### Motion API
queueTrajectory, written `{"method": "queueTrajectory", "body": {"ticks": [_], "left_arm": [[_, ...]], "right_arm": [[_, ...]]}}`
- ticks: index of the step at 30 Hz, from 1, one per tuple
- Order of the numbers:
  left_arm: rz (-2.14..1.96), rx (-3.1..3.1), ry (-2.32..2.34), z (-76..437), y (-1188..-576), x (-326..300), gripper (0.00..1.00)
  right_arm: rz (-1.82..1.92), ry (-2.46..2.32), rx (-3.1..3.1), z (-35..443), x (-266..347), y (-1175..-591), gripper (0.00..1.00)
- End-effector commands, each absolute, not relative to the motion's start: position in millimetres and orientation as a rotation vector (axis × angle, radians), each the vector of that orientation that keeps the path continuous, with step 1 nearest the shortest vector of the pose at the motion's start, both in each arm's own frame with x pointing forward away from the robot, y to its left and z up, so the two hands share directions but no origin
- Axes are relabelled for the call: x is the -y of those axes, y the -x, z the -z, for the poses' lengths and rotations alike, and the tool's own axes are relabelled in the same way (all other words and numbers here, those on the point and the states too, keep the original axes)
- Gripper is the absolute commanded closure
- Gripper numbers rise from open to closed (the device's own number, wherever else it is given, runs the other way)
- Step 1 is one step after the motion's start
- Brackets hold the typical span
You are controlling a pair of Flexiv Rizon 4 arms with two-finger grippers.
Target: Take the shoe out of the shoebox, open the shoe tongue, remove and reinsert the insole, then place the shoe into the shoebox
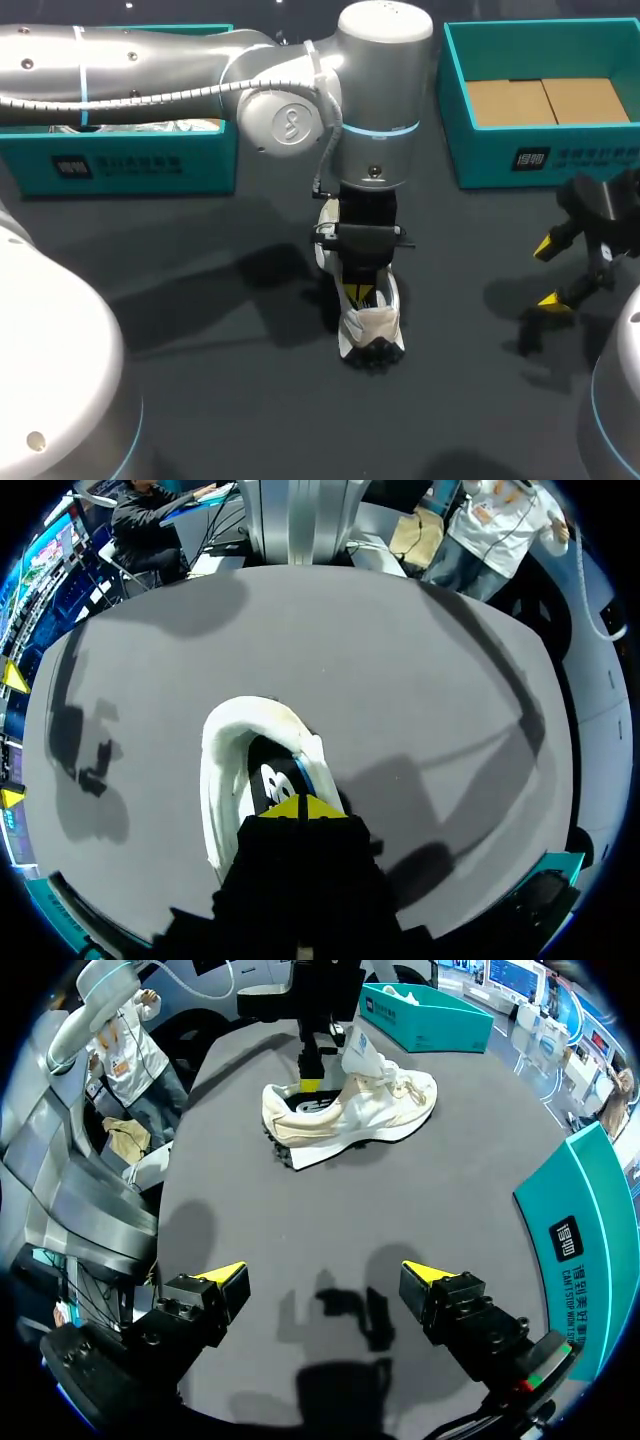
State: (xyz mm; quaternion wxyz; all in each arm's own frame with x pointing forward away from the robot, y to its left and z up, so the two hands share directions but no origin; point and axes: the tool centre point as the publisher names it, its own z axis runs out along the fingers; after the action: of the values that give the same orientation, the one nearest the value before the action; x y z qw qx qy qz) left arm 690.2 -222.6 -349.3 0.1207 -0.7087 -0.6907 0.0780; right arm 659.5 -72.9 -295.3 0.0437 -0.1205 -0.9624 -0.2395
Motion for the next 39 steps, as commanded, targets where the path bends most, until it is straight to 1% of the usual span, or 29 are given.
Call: {"method": "queueTrajectory", "body": {"ticks": [1, 14, 22, 26, 29, 39], "left_arm": [[-0.187, 2.022, 2.063, 350, -688, 219, 1.0], [-0.139, 2.019, 2.02, 377, -688, 218, 1.0], [-0.153, 2.063, 2.072, 357, -687, 218, 1.0], [-0.085, 2.086, 2.083, 355, -686, 217, 1.0], [-0.017, 2.106, 2.059, 363, -688, 216, 1.0], [0.027, 2.116, 2.009, 385, -688, 212, 1.0]], "right_arm": [[0.728, 0.371, 2.945, 295, 73, -658, 0.0], [0.728, 0.371, 2.945, 295, 73, -658, 0.0], [0.728, 0.371, 2.945, 295, 73, -658, 0.0], [0.728, 0.371, 2.945, 295, 73, -658, 0.0], [0.728, 0.371, 2.945, 295, 73, -658, 0.0], [0.728, 0.371, 2.945, 295, 73, -658, 0.0]]}}
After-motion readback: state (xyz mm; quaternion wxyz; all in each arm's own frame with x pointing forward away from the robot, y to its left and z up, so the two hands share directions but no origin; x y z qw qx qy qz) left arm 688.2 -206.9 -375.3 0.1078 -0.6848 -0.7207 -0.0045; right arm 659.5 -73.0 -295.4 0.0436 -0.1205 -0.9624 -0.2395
